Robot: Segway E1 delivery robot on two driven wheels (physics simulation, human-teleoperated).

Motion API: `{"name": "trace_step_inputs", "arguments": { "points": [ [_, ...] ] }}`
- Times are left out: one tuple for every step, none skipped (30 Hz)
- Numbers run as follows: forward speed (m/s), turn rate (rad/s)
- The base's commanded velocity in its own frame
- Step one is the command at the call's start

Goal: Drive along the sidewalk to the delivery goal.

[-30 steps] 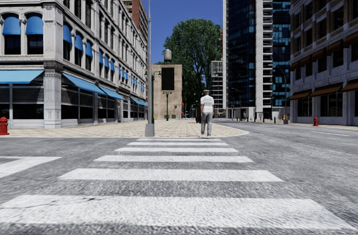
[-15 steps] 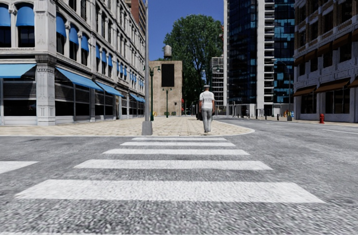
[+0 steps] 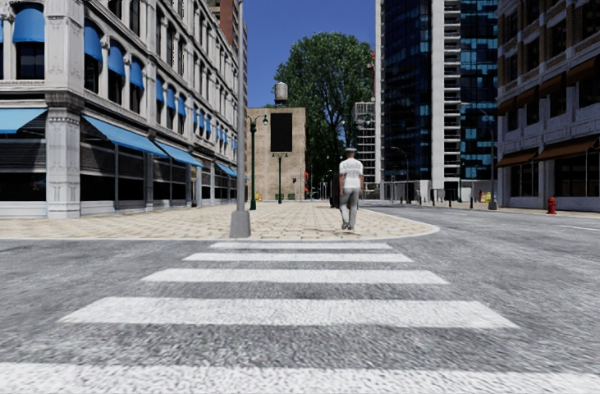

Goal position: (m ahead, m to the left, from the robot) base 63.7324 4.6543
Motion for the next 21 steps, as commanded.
{"name": "trace_step_inputs", "arguments": {
  "points": [
    [1.62, 0.00],
    [1.63, 0.00],
    [2.00, 0.00],
    [2.00, 0.00],
    [2.00, 0.00],
    [2.00, 0.00],
    [2.00, 0.00],
    [2.00, 0.00],
    [2.00, 0.00],
    [2.00, 0.00],
    [2.00, 0.00],
    [2.00, 0.00],
    [2.00, 0.00],
    [2.00, 0.00],
    [2.00, 0.00],
    [2.00, 0.00],
    [2.00, 0.00],
    [2.00, 0.00],
    [2.00, 0.00],
    [2.00, 0.00],
    [2.00, 0.00]
  ]
}}
